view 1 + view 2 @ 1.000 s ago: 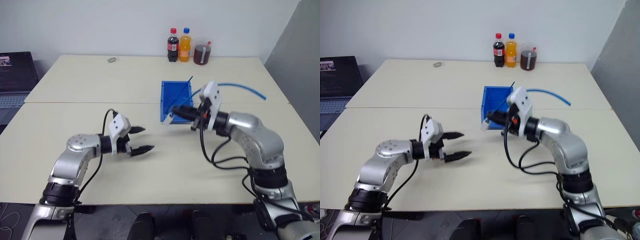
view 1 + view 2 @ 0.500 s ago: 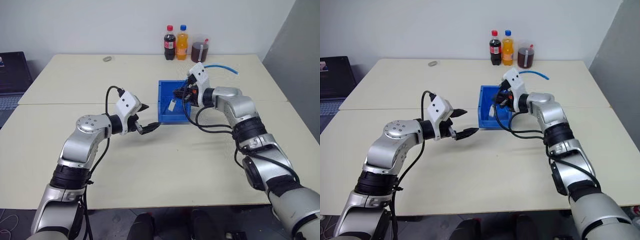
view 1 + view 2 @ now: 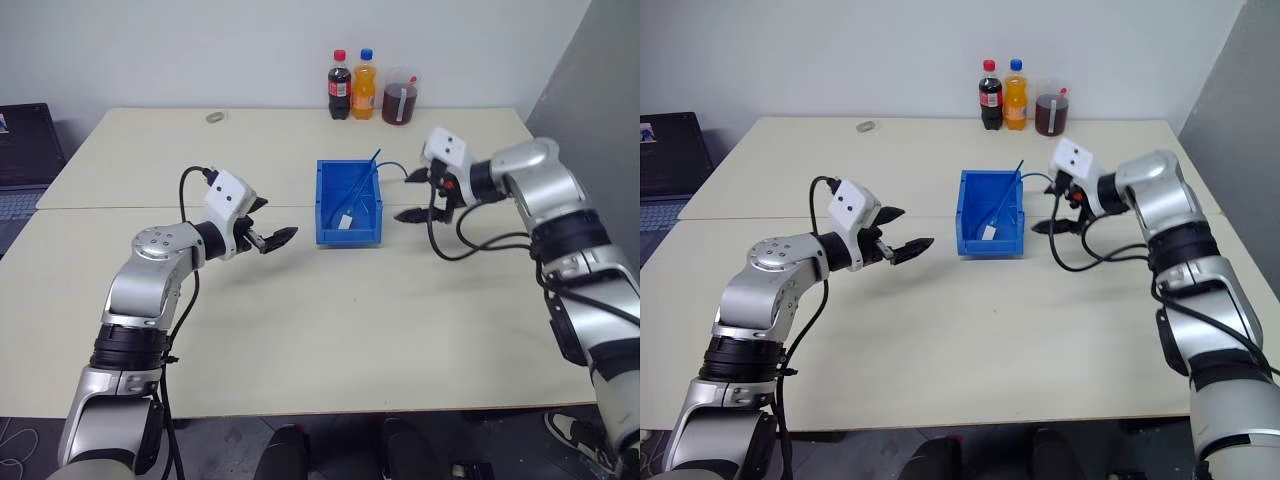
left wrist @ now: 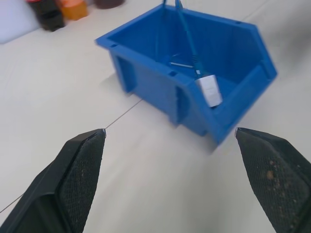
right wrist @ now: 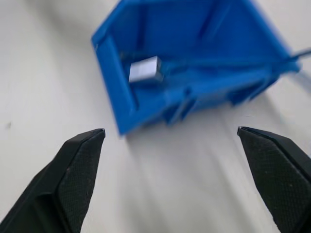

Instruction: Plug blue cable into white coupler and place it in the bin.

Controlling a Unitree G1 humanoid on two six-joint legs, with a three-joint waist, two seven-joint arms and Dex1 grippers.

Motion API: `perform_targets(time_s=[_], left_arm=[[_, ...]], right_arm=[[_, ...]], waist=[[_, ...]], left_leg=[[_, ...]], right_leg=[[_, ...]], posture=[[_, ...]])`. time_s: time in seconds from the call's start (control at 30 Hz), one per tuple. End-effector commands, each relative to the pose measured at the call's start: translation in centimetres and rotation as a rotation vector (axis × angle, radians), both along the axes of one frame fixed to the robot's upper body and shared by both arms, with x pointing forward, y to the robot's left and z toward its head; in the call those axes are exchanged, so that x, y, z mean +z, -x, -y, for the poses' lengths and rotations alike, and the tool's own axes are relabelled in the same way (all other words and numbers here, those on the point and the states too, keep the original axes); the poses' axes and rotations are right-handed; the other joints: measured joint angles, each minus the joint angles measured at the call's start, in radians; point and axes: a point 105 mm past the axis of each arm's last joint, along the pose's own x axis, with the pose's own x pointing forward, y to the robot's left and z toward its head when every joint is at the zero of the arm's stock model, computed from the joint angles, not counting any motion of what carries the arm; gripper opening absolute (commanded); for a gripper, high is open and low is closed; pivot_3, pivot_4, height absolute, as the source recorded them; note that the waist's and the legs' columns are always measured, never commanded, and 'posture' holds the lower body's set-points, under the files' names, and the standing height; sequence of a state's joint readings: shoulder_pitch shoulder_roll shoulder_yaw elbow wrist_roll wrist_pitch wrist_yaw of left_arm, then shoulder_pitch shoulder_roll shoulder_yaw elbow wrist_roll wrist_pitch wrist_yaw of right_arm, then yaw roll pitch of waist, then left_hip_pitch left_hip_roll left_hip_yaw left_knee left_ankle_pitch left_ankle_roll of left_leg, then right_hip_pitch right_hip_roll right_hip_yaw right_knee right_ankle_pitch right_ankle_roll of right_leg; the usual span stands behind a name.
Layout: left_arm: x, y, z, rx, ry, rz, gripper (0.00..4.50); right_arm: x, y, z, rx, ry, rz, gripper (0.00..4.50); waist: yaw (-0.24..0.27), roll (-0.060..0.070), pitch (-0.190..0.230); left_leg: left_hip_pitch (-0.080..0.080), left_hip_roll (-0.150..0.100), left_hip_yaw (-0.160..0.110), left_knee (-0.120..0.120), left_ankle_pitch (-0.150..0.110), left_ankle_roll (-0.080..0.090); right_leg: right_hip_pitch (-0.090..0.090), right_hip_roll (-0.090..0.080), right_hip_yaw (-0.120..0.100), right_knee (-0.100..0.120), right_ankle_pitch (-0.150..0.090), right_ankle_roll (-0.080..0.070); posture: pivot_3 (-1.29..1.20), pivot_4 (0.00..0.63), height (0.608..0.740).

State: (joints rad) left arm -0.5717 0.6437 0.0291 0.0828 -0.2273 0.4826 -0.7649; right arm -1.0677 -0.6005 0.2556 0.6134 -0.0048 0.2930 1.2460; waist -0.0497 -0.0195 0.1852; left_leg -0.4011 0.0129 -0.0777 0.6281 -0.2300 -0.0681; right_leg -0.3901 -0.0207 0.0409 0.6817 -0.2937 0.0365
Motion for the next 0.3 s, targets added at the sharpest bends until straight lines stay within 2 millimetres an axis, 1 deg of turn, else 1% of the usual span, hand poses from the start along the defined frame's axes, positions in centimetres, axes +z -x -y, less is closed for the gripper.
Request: perform_targets(time_s=[0.03,0.17,0.23,0.3], left_arm=[[1.3,0.3,-2.4,0.069,-0.058,0.09,4.5],[1.7,0.3,-3.7,0.093,-0.035,0.078,4.5],[2.0,0.4,-3.6,0.078,-0.005,0.075,4.5],[2.3,0.5,-3.3,0.047,0.017,0.077,4.5]], right_arm=[[2.4,1.6,0.8,-0.055,-0.171,0.096,4.48],[2.2,4.1,1.0,-0.128,-0.338,0.065,4.48],[2.0,5.1,0.8,-0.144,-0.368,0.052,4.48],[1.6,5.7,0.5,-0.154,-0.375,0.045,4.48]], waist=[[-0.001,0.0,0.0],[0.0,0.001,0.001],[0.002,0.001,0.001],[0.002,0.001,0.001]], left_leg=[[0.0,0.0,0.0,0.0,0.0,0.0],[0.0,0.0,-0.001,0.0,0.0,0.0],[0.0,0.0,-0.001,0.0,0.0,0.0],[0.0,0.0,-0.001,0.001,0.0,0.0]], right_leg=[[0.0,0.0,0.0,0.0,0.0,0.0],[0.0,0.0,0.0,0.0,0.0,0.0],[0.0,0.0,0.0,0.0,0.0,0.0],[0.001,0.0,-0.001,0.001,0.0,0.0]], posture=[[0.0,0.15,0.74],[0.0,0.15,0.74],[0.0,0.15,0.74],[0.0,0.15,0.74]])
